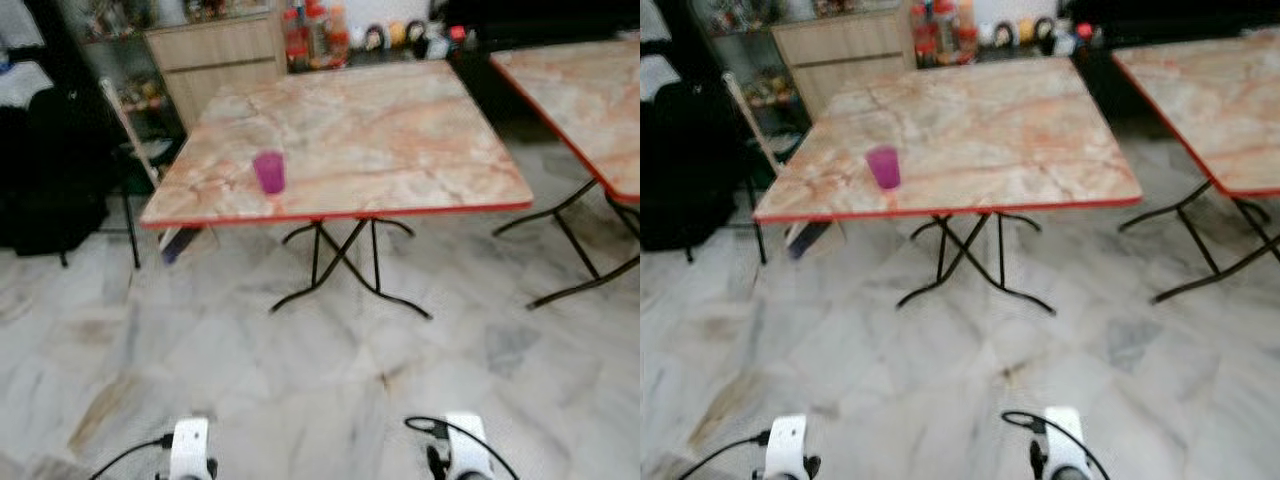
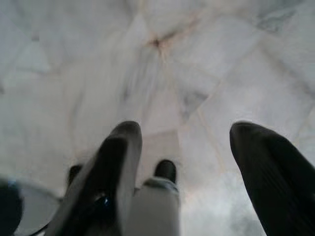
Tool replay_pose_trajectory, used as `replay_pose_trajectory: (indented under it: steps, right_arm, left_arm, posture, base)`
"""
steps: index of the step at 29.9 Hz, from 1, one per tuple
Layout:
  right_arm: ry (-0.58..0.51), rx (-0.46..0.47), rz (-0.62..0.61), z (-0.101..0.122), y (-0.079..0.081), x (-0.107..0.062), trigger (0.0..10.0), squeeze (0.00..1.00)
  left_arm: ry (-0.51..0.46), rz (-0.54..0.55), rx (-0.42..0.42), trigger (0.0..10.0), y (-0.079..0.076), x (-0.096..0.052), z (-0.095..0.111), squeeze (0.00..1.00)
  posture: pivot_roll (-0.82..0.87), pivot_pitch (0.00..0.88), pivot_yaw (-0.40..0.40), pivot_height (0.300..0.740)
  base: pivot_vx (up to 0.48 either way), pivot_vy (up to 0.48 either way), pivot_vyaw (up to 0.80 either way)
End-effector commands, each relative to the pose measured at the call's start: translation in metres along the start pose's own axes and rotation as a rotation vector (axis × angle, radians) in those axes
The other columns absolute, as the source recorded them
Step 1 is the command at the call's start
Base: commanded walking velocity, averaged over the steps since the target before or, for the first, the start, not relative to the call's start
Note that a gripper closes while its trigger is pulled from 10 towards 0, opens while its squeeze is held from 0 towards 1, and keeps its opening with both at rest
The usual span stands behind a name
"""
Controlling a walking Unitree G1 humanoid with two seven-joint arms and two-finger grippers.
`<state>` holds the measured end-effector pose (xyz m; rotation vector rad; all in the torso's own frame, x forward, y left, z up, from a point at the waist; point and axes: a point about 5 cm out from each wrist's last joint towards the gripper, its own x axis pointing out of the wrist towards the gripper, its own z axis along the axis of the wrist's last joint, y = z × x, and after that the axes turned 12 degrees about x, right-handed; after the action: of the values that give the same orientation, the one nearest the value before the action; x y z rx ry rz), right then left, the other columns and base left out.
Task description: Setting the table
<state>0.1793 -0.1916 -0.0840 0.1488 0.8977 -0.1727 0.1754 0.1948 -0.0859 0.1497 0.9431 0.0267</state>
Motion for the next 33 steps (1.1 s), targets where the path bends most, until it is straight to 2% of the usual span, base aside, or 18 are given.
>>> replay_pose_trajectory:
  steps: [1, 6, 33]
  right_arm:
    - [-0.002, 0.016, 0.028, 0.0005, 0.0128, 0.001, 10.0, 0.0]
    - [-0.005, 0.01, 0.024, 0.0022, 0.0112, 0.0013, 10.0, 0.0]
    - [-0.009, 0.008, 0.017, 0.0053, 0.0085, 0.0019, 10.0, 0.0]
  left_arm:
    - [-0.002, 0.031, -0.006, 10.0, 0.0107, -0.0001, 0.0012, 0.0]
    - [-0.012, 0.026, -0.003, 10.0, 0.01, 0.0, 0.0023, 0.0]
    - [-0.018, 0.024, -0.019, 10.0, 0.0064, 0.0006, 0.0048, 0.0]
  posture:
    - [-0.02, 0.027, 0.097, 0.74]
    - [-0.02, 0.029, 0.095, 0.74]
    - [-0.02, 0.023, 0.084, 0.736]
  base:
    - [0.0, 0.0, 0.0]
    - [0.302, 0.0, 0.0]
    - [0.466, 0.0, 0.0]
